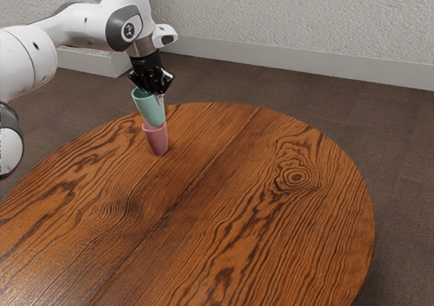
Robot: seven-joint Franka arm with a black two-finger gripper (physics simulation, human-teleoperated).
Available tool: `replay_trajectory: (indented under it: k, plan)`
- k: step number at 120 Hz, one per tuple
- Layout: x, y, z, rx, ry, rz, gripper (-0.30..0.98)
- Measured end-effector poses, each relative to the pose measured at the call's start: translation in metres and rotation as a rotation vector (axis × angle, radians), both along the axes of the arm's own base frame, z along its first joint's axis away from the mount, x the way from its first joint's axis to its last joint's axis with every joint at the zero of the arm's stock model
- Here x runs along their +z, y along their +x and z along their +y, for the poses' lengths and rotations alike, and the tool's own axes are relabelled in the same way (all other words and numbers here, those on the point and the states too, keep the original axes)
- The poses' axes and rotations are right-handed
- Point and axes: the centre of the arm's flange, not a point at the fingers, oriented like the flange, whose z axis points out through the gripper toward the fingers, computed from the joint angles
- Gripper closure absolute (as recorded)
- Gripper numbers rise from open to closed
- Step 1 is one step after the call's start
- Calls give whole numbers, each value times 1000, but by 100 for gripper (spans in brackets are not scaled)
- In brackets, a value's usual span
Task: Place the right cup onto the left cup
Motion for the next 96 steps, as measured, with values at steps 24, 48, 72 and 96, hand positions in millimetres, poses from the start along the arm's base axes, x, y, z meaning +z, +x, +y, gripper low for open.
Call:
replay_trajectory:
  k: [24, 48, 72, 96]
  plan:
    - [-2, 27, 2, -7, 5, -72, 79]
    - [-14, 37, 23, 15, 7, -111, 79]
    - [-20, 44, 48, 45, 12, -146, 78]
    - [-27, 46, 68, 69, 19, -158, 78]
